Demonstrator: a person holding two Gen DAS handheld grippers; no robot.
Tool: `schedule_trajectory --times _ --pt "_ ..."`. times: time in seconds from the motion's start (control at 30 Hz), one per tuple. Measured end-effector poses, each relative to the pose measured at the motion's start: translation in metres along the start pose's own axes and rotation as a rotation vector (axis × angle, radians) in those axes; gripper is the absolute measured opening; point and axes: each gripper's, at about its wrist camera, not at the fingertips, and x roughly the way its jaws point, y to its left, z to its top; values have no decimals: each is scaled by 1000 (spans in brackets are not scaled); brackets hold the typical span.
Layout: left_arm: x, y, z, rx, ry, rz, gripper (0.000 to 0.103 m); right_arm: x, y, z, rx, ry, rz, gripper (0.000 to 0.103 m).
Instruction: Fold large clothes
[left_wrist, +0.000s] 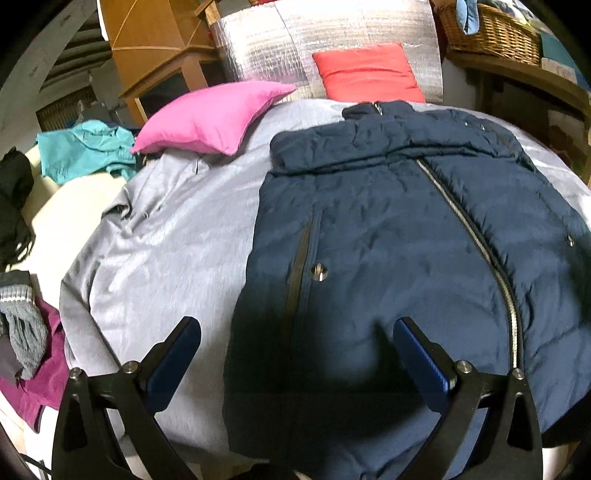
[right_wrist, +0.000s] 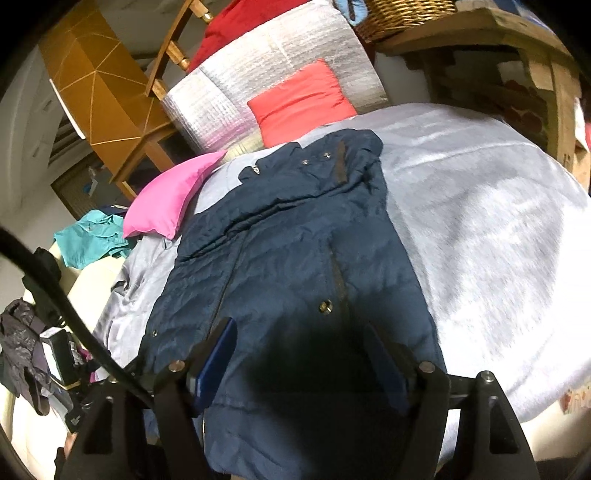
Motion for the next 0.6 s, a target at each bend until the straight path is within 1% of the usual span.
schedule_trajectory --times 0.1,0.2,0.43,0.53,0.6 --pt "0 10 -11 -36 24 -37 103 -5 -7 -6 20 12 0 77" --pt "-3 27 -23 -100 44 -75 103 -8 -16 -12 42 26 -5 78" --pt "-6 66 -43 -248 75 -96 103 -9 -31 -19 111 49 -3 80" --pt "-3 72 -49 -283 89 -122 103 -8 -36 -23 150 70 6 83" --pt "1 74 -50 -296 106 -144 103 -7 -41 -30 182 98 22 83"
